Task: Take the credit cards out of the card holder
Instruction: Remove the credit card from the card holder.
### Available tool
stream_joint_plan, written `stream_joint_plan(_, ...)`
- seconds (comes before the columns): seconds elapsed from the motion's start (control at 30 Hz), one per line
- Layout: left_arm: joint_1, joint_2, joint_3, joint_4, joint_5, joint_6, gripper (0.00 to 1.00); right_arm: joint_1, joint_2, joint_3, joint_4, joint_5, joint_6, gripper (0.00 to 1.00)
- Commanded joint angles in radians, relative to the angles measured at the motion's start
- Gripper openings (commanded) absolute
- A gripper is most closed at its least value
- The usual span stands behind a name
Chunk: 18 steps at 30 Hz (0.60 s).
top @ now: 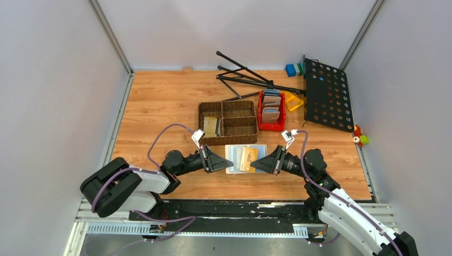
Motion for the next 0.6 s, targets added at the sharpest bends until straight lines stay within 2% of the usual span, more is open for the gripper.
stream_joint_plan(0.0, 0.034, -0.064, -0.014, -0.072, -0.013, 0.047, 0.0, -0.016, -0.013, -0.012, 0.029, -0.032, -0.003, 0.01)
stream_joint_plan(0.17, 0.051, -0.14, -0.009, -0.192, -0.009, 0.088, 0.0, -0.028, -0.006, -0.013, 0.022, -0.038, -0.008, 0.01)
stream_joint_plan(0.4, 0.064, -0.293, 0.027, -0.468, -0.026, 0.19, 0.0, -0.038, 0.015, 0.0, 0.012, -0.04, -0.023, 0.01)
stream_joint_plan(0.57, 0.065, -0.396, 0.091, -0.87, -0.1, 0.33, 0.0, -0.041, 0.061, 0.097, -0.124, 0.01, -0.144, 0.01)
